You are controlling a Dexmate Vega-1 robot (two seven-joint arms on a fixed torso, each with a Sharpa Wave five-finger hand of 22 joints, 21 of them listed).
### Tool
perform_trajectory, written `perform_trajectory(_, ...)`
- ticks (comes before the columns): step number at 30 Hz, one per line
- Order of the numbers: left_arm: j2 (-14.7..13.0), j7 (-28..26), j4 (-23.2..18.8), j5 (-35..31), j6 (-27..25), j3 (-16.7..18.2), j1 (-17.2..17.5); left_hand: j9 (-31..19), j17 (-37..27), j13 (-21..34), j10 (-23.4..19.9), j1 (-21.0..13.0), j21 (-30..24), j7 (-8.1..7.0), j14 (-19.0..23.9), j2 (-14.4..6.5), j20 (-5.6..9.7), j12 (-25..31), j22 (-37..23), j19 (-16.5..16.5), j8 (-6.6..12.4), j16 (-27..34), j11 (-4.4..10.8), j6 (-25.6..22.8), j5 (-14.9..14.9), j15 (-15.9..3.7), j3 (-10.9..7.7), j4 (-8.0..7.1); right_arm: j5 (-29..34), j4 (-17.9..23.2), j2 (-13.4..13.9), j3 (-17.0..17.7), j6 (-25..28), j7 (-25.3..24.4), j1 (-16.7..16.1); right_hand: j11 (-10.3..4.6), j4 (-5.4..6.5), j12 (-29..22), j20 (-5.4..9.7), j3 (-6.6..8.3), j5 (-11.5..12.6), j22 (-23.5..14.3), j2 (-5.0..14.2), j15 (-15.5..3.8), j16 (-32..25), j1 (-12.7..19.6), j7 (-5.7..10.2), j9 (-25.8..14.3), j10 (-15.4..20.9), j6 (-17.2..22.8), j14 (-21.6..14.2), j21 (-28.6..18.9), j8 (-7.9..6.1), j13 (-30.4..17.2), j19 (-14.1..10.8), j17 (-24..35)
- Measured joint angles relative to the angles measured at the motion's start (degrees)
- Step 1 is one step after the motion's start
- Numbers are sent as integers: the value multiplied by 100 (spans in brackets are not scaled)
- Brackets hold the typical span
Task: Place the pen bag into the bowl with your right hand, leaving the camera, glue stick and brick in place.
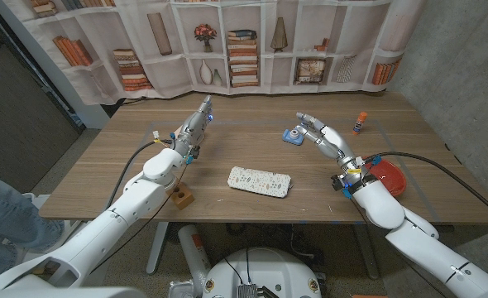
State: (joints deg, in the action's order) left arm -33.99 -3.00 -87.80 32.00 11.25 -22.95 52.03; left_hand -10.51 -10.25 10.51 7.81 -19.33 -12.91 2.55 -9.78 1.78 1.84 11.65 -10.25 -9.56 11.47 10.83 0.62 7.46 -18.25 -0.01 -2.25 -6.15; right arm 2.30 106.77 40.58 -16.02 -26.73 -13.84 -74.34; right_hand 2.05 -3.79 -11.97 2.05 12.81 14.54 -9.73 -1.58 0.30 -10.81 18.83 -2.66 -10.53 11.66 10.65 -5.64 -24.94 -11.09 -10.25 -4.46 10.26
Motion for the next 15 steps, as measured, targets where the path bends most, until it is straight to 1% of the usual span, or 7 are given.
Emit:
perform_trajectory(3, 11, -1, 0, -12, -11, -17, -10, 0, 0, 0, 0, 0, 22, 0, 0, 0, 0, 0, 0, 0, 0, 0, 0, 0, 0, 0, 0, 0, 78, 34, 26, 5, 40, -33, -20, 0, -7, 0, 0, 7, 0, 0, 16, 0, 0, 43, 0, 0, 0, 0, 0, 0, 0, 0, 0, 0)
perform_trajectory(5, 20, -2, 0, -17, -15, -26, -23, 0, 0, 0, 0, 0, 22, 0, 0, 0, 0, 0, 0, 0, 0, 0, 0, 0, 0, 0, 0, 0, 136, 58, 47, 6, 67, -50, -30, 0, -42, 0, 0, -6, 0, 0, 16, -21, 0, 43, 0, 0, 0, 0, -21, 38, 0, 0, 0, 0)
perform_trajectory(15, 58, 8, 77, -29, -25, -60, -85, 0, 0, 0, 0, -23, 22, 0, 0, -23, 0, 0, 0, 0, 0, 0, 0, 0, 0, 0, 15, 15, 310, 116, 101, -9, 158, -84, -32, 0, -42, 0, 0, -6, 0, 0, 16, -32, 0, 43, 0, 0, 0, 0, -32, 58, 0, 0, 1, 0)
